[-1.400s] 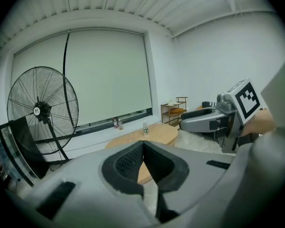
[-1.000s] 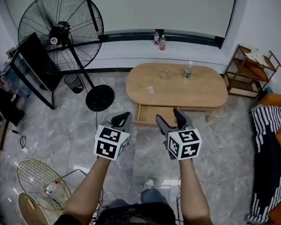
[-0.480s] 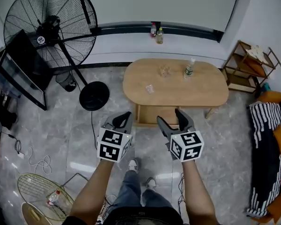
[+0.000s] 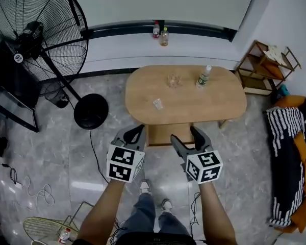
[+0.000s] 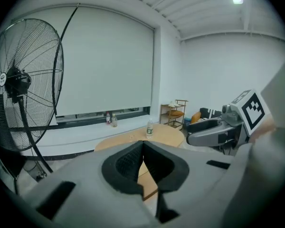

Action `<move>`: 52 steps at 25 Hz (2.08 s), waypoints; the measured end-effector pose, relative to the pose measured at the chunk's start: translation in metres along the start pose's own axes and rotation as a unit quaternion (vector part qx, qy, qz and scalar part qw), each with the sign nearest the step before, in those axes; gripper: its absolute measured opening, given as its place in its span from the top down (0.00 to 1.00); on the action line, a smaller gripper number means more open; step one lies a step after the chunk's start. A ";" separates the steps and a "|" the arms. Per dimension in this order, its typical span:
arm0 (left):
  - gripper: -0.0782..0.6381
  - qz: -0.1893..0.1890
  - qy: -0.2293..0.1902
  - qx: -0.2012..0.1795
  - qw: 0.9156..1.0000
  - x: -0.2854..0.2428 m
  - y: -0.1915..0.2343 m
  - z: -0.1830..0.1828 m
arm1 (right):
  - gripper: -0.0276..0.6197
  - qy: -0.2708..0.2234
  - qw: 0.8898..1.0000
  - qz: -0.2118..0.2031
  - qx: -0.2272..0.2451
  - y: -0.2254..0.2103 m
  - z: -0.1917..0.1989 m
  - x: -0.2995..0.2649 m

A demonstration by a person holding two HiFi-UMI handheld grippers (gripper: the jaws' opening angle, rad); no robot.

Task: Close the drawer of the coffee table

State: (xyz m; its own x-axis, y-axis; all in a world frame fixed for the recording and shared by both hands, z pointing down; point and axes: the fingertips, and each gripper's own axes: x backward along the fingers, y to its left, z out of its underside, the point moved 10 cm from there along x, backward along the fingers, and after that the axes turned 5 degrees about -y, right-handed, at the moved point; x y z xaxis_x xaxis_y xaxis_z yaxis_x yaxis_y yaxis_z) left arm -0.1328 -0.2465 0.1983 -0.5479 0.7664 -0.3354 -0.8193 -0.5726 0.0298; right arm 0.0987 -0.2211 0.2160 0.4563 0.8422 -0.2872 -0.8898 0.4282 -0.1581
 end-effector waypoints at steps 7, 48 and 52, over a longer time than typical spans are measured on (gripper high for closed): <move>0.88 0.027 0.003 0.005 1.000 -0.038 0.019 0.026 | 0.44 0.018 0.999 0.024 -0.037 -0.012 0.032 -0.027; 0.88 -0.006 -0.092 -0.022 0.996 -0.169 -0.060 0.364 | 0.37 -0.079 0.978 -0.030 -0.189 -0.124 0.460 -0.086; 0.88 -0.014 -0.109 -0.026 0.994 -0.165 -0.060 0.363 | 0.35 -0.099 0.965 -0.033 -0.242 -0.126 0.478 -0.095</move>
State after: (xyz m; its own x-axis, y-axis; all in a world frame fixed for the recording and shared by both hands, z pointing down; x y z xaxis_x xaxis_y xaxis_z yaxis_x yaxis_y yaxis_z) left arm -0.0548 -0.2326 0.5933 -0.5525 0.8242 -0.1244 -0.8285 -0.5594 -0.0265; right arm 0.1627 -0.1985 0.7150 0.4574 0.8854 -0.0828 -0.7287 0.3198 -0.6056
